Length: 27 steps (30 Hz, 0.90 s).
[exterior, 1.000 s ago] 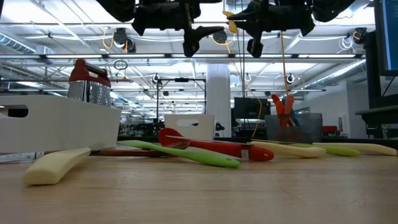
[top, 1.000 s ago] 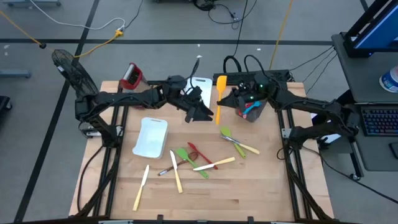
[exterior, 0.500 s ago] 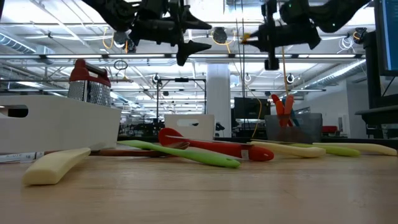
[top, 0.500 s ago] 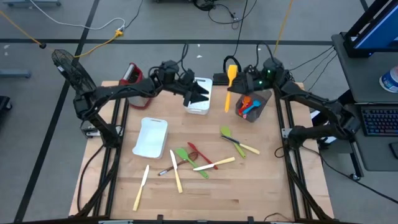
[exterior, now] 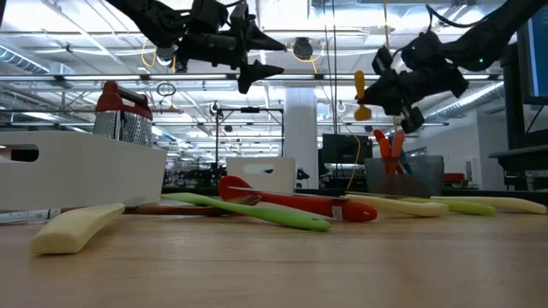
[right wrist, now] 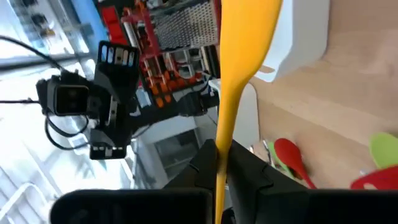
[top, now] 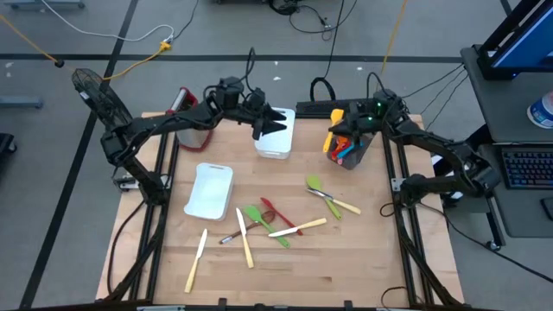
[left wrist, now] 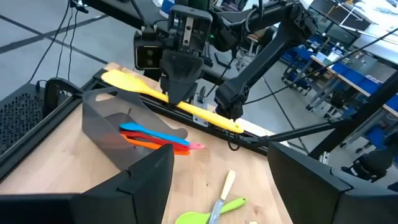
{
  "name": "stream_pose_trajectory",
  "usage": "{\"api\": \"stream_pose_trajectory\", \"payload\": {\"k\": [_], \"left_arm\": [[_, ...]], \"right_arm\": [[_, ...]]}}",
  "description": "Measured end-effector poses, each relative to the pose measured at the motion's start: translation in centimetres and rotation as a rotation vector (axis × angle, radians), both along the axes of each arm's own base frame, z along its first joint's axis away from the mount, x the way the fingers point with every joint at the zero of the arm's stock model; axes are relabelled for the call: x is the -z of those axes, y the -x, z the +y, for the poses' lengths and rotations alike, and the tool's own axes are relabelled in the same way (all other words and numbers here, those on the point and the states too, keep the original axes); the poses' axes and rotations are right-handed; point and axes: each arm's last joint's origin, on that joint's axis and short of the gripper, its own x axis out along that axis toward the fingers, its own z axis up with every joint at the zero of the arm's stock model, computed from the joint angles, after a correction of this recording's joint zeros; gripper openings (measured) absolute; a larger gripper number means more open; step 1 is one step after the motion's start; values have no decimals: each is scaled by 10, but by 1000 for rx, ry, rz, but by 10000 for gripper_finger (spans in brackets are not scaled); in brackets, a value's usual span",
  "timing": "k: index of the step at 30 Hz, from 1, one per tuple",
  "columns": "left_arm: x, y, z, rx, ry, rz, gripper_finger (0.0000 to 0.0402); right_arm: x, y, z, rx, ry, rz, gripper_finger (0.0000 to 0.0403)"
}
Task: Pick & Place Kitchen Items
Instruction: Put the yellow spatula into the black bin
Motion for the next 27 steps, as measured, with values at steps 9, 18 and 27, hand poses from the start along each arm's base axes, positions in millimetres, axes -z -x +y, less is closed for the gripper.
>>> {"api": "stream_pose_trajectory", "payload": {"k": [9, 18, 27], "left_arm": [[0, 7, 10, -14, -24, -6, 267], [-1, 14, 21, -43, -47, -9, 266], [1, 12, 18, -34, -38, 5, 267]], "right_arm": [[6, 29, 26, 98, -127, -17, 10], [34, 50, 60, 257, -223, -3, 10], [62, 56, 70, 297, -331, 42, 20]]}}
